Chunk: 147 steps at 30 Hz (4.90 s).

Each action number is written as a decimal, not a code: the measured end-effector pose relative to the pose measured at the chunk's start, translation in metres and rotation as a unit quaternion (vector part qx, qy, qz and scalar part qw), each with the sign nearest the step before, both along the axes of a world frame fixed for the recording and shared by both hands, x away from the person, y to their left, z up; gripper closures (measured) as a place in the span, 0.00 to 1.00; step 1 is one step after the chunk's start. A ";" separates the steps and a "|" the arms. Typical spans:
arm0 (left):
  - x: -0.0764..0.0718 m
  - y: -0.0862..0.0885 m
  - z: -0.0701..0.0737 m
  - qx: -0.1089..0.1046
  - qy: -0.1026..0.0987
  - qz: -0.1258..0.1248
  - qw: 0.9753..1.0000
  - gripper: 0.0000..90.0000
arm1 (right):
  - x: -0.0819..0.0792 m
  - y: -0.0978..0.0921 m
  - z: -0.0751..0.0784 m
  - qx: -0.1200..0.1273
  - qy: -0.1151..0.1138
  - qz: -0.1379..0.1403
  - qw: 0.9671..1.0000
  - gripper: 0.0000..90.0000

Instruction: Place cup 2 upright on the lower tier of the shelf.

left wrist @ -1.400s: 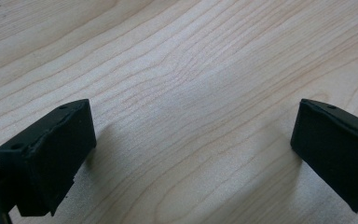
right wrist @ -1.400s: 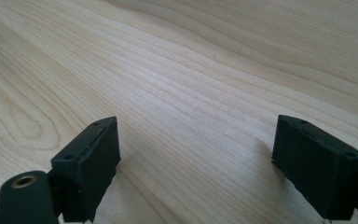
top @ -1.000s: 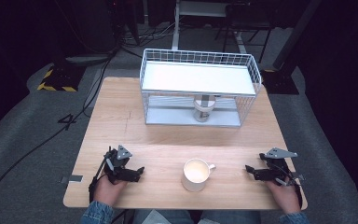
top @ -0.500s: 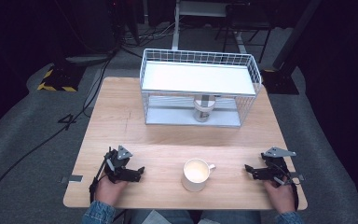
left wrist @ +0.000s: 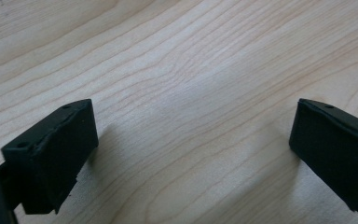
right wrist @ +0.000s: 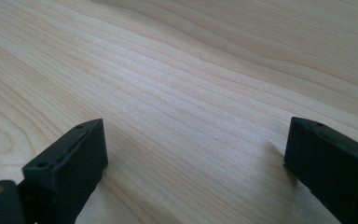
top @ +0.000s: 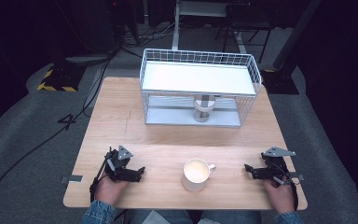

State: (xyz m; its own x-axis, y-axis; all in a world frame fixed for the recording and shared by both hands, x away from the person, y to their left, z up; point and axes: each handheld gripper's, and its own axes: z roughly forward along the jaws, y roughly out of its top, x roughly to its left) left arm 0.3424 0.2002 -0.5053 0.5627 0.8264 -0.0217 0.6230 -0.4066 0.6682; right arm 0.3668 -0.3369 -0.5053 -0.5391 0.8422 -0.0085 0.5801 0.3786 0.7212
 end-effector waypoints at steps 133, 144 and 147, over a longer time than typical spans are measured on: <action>-0.039 -0.163 0.040 -0.157 -0.115 -0.154 0.969 0.10 | 0.002 0.003 -0.001 -0.003 0.007 -0.025 1.000 0.01; -0.039 -0.159 0.063 -0.151 -0.132 -0.163 0.966 0.10 | 0.002 0.003 -0.001 -0.002 0.007 -0.026 1.000 0.01; -0.039 -0.157 0.069 -0.146 -0.142 -0.164 0.965 0.10 | 0.002 0.003 -0.001 -0.003 0.007 -0.026 1.000 0.01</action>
